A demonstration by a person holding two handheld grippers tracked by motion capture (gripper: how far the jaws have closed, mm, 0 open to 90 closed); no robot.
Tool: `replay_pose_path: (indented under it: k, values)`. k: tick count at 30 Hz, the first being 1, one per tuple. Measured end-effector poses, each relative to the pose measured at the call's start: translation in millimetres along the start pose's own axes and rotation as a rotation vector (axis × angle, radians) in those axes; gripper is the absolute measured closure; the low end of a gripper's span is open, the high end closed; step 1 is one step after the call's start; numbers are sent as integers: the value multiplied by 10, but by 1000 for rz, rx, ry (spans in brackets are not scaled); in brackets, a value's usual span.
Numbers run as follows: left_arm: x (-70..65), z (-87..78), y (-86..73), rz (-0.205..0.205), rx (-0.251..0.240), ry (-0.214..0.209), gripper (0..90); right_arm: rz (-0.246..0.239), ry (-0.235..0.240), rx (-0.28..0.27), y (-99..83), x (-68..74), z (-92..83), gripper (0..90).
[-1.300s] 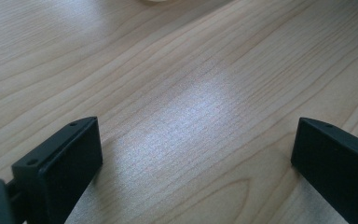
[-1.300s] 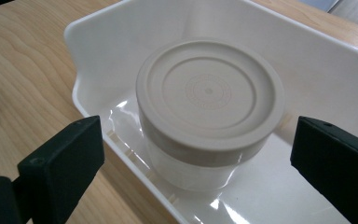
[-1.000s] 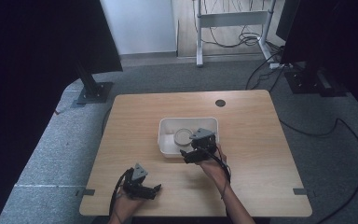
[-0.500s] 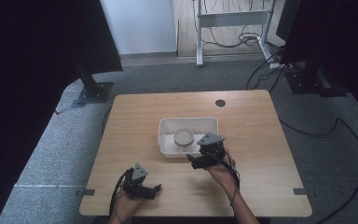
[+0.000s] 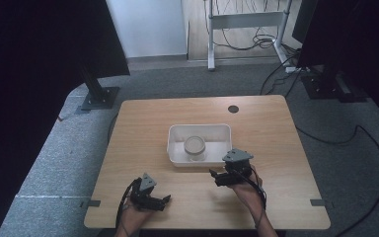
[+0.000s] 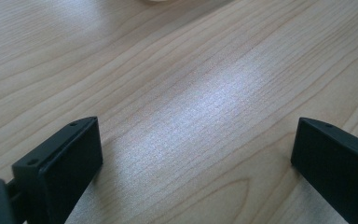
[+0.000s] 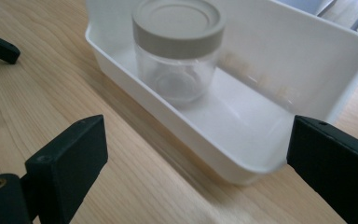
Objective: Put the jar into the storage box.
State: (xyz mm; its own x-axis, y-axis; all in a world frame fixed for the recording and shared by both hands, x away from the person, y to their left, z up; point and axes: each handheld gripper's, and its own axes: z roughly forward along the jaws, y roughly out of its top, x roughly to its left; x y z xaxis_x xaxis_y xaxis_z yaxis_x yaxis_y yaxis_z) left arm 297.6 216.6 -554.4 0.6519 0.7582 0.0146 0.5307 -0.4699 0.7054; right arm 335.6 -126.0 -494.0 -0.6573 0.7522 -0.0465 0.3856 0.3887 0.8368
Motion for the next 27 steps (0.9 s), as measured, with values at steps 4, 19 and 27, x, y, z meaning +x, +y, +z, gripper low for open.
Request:
replay_pose_path:
  k: [4,19,27]
  values:
    - [0,-1,0,0,1,0,16,12,-16,2,-104,-40,-79,49]
    - [-2,-1,-1,-1,0,2,16,69,-73,37,-530,-171,-292,54]
    - [-2,-1,-1,-1,1,2,17,104,-93,75,-746,-222,-337,55]
